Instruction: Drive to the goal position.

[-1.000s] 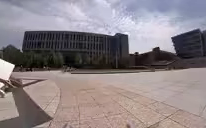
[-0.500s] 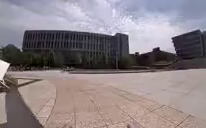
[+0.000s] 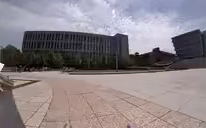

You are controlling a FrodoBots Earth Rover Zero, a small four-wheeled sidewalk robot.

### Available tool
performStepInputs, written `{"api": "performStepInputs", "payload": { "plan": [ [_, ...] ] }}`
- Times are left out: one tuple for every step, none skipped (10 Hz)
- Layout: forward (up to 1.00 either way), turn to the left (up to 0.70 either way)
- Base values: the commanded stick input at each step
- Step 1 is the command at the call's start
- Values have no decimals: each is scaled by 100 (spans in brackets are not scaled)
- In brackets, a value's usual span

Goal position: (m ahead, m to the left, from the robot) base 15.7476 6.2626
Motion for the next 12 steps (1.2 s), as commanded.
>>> {"api": "performStepInputs", "payload": {
  "plan": [
    [45,0],
    [45,0],
    [45,0],
    [45,0],
    [45,0],
    [45,3],
    [45,0],
    [45,4],
    [45,8],
    [45,11],
    [45,11],
    [45,10]
  ]
}}
